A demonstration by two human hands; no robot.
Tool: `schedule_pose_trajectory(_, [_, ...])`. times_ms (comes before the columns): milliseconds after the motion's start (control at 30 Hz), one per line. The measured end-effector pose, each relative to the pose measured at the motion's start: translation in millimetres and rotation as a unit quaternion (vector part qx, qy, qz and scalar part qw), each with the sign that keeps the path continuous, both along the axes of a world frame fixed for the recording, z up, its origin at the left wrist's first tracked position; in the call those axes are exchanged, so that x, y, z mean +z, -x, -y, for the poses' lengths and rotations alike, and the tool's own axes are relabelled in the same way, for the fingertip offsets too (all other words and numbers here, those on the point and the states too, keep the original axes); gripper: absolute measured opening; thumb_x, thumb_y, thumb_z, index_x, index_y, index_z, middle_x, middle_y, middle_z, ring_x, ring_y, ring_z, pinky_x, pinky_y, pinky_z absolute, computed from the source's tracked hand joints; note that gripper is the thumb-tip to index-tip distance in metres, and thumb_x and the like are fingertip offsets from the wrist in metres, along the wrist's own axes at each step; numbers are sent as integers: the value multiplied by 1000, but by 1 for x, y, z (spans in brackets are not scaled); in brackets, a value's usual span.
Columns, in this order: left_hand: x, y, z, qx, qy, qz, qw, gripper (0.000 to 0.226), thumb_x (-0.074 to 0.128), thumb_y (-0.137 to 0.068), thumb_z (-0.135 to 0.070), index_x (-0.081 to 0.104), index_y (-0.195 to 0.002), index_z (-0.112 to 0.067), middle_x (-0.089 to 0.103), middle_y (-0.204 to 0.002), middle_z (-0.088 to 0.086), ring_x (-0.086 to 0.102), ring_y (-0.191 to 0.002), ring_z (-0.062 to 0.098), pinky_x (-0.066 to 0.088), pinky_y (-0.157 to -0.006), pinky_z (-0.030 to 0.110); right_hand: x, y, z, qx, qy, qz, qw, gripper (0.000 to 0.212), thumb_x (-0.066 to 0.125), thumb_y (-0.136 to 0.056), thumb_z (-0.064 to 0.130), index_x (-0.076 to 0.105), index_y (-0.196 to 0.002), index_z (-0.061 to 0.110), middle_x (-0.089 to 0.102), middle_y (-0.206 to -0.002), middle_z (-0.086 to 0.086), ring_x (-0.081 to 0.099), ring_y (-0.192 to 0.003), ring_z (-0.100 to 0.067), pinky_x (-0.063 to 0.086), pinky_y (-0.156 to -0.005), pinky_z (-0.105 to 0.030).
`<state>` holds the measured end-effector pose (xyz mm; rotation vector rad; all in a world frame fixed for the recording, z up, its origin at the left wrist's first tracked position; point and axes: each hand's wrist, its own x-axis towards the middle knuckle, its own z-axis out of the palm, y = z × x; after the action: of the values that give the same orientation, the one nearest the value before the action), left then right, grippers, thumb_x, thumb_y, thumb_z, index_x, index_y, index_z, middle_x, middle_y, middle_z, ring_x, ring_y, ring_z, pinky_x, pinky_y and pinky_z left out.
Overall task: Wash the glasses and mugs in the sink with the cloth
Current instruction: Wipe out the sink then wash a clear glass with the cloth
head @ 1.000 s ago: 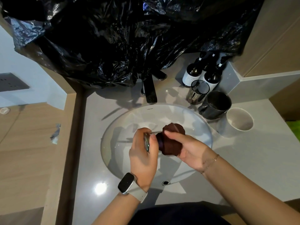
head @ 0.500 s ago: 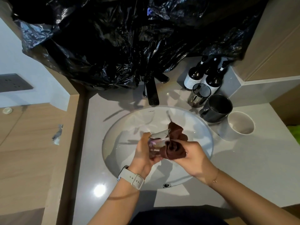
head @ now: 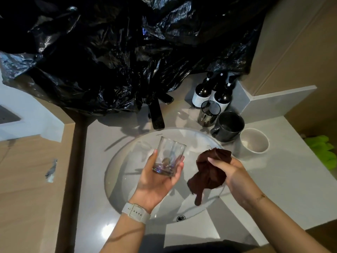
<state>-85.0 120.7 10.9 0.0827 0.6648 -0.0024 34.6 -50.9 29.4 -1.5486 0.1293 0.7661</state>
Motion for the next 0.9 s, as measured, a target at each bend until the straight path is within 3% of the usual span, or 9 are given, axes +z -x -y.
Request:
schedule_pose_trajectory(167, [-11,-9,13,-14,68,-38,997,65,78,-73,-52,65,-115,-4,66,-125,10,68,-87,23,55,-79,28,13,-10,1,0,-2,8,1000,13,68,-85,11,71,-98,10,74,-98,-18,70,-93,-36,55,-74,-56])
schedule_pose_trajectory(233, [-20,-15,17,-19,23,-58,998,65,77,-70,-54,66,-115,-8,68,-117,10,63,-82,20,42,-77,23,20,-19,2,-2,5,26,1000,10,67,-86,10,71,-95,14,75,-94,-13,71,-88,-31,56,-68,-43])
schedule_pose_trajectory(333, [-25,-27,19,-14,-20,-61,998,53,77,-76,-38,63,-112,-2,66,-113,19,65,-95,28,53,-80,27,27,-35,6,15,20,47,999,8,65,-88,12,71,-91,16,75,-82,-12,71,-75,-29,54,-60,-35])
schedule_pose_trajectory(467, [-29,-54,19,-14,-142,-57,988,32,80,-75,-18,63,-96,-1,66,-99,19,69,-95,36,61,-66,28,33,-63,11,34,26,56,997,14,66,-88,17,71,-100,13,74,-93,-15,70,-94,-32,54,-77,-38])
schedule_pose_trajectory(567, [-34,-86,17,-25,-401,-86,912,59,88,-68,-16,52,-114,-9,64,-114,13,69,-102,31,59,-76,30,39,-82,11,19,21,52,998,11,66,-86,12,76,-88,16,75,-93,-15,71,-93,-28,54,-82,-39])
schedule_pose_trajectory(633, [-35,-114,14,-22,-501,-98,860,66,85,-72,-7,46,-125,-10,60,-115,9,68,-101,23,58,-74,27,45,-94,10,14,5,47,999,13,65,-86,8,77,-84,13,74,-95,-19,71,-92,-30,55,-80,-38])
schedule_pose_trajectory(700, [-41,-144,4,-5,-562,-112,820,71,85,-72,-3,43,-128,-11,63,-106,5,68,-92,15,59,-72,29,48,-104,9,23,-8,36,999,13,63,-87,5,76,-89,7,72,-96,-24,71,-91,-32,53,-79,-36])
schedule_pose_trajectory(800, [-55,-177,-13,-5,-662,-175,728,73,91,-60,-36,47,-118,-33,66,-111,-2,66,-103,18,55,-90,44,48,-116,9,33,-15,25,999,11,65,-85,4,76,-87,3,73,-87,-20,72,-82,-29,54,-68,-29])
schedule_pose_trajectory(900, [-62,-197,-18,22,-684,-215,697,69,92,-63,-25,44,-111,-39,61,-112,-8,60,-106,11,47,-98,24,44,-123,12,40,-27,-13,999,10,66,-84,1,75,-84,3,73,-73,-11,71,-62,-18,53,-52,-19])
